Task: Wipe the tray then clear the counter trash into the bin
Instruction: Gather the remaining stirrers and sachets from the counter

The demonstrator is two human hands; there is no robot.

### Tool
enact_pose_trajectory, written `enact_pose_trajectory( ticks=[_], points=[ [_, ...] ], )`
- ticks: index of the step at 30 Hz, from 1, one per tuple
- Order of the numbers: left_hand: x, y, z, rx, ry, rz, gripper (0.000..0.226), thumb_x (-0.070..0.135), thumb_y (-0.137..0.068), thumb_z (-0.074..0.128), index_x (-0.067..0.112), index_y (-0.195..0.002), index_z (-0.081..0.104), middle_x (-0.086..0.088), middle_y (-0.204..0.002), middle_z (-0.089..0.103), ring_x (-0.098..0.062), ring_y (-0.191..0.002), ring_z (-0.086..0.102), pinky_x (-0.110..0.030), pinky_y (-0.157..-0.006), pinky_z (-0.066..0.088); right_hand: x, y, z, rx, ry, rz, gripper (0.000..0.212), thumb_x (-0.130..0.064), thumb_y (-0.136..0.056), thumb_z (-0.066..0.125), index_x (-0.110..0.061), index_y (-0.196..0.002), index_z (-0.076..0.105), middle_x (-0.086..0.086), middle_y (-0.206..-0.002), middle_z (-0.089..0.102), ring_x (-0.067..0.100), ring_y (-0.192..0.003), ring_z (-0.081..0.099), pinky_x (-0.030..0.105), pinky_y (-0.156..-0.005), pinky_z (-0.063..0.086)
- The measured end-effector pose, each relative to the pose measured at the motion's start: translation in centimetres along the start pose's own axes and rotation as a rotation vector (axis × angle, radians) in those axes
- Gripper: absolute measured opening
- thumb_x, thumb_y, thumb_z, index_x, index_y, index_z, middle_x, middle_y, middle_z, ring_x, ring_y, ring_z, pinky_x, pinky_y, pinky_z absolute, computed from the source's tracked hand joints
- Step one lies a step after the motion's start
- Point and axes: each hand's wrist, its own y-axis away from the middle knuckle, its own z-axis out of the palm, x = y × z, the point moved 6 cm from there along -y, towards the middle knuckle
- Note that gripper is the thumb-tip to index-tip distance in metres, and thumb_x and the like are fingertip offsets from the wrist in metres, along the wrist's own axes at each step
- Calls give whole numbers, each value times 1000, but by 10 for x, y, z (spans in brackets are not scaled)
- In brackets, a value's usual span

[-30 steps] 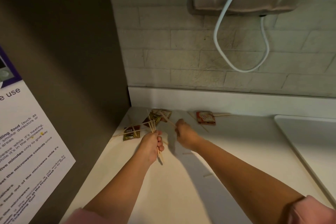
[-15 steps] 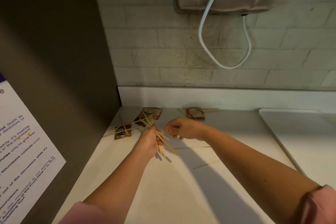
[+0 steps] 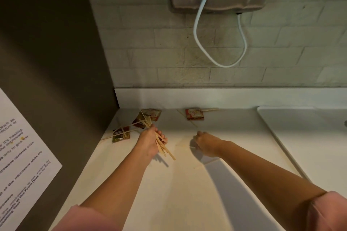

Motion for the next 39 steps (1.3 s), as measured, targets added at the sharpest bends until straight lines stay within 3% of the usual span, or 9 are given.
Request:
enact_pose_trajectory(
  ticks=[3, 8, 13, 17, 19, 22, 25, 28, 39],
  points=[
    [0, 1, 2, -3, 15, -6, 35, 24, -102, 35, 10, -70, 38, -3, -61, 35, -14, -51, 33, -25, -52, 34, 6, 6, -4, -36, -48, -20, 17, -14, -99, 41, -8, -111, 52, 11, -104, 53, 25, -93, 51, 21, -65, 36],
    [-6, -4, 6, -36, 29, -36, 38, 26, -102, 33, 12, -68, 36, 0, -52, 34, -9, -32, 33, -17, -39, 32, 24, 21, -6, -115, -135, -60, 8, -10, -90, 48, -17, -88, 53, 2, -99, 51, 19, -88, 45, 26, -73, 34],
    [-14, -9, 16, -64, 3, -47, 38, 27, -103, 32, 13, -67, 36, 2, -36, 34, -9, -26, 31, -12, -34, 31, 35, 35, -6, -64, -273, -63, 32, -11, -82, 66, -13, -114, 64, -10, -90, 55, 7, -82, 49, 21, -79, 36],
    [-18, -13, 21, -84, -14, -56, 37, 28, -103, 32, 13, -68, 36, 3, -35, 34, -8, -25, 30, -11, -34, 30, 34, 43, -4, 37, -194, -133, 31, -20, -77, 74, -15, -108, 72, -6, -92, 53, 7, -85, 46, 16, -71, 34],
    [-19, -13, 23, -86, -27, -53, 37, 28, -102, 32, 13, -69, 36, 3, -36, 34, -8, -25, 30, -11, -34, 29, 33, 46, -4, 118, -151, -152, 20, -19, -80, 71, -12, -98, 76, -7, -89, 54, 8, -82, 48, 14, -65, 32],
    [-20, -9, 26, -86, -46, -41, 37, 27, -103, 32, 13, -68, 37, 3, -36, 34, -7, -26, 30, -12, -34, 28, 29, 46, -1, 158, -55, -120, 17, -16, -88, 60, -7, -97, 72, 2, -94, 61, 18, -86, 57, 18, -69, 33],
    [-22, -6, 28, -98, -50, -39, 37, 26, -103, 31, 13, -68, 37, 3, -37, 33, -7, -26, 30, -12, -35, 28, 21, 47, 7, 88, 103, -80, 26, -15, -98, 42, -4, -114, 60, 14, -115, 58, 27, -102, 57, 30, -80, 44],
    [-24, -4, 29, -102, -65, -38, 37, 26, -103, 31, 13, -68, 38, 3, -39, 34, -7, -27, 30, -13, -34, 29, 11, 49, 9, 54, 222, -73, 32, -9, -99, 34, -3, -127, 49, 16, -125, 52, 29, -112, 53, 33, -89, 45],
    [-32, 6, 31, -85, -151, -24, 35, 25, -102, 35, 12, -70, 43, 3, -43, 37, -7, -30, 33, -19, -38, 31, 8, 53, 20, 154, 133, 80, 28, -10, -100, 28, 0, -120, 45, 17, -120, 53, 30, -105, 56, 30, -74, 40]
  ],
)
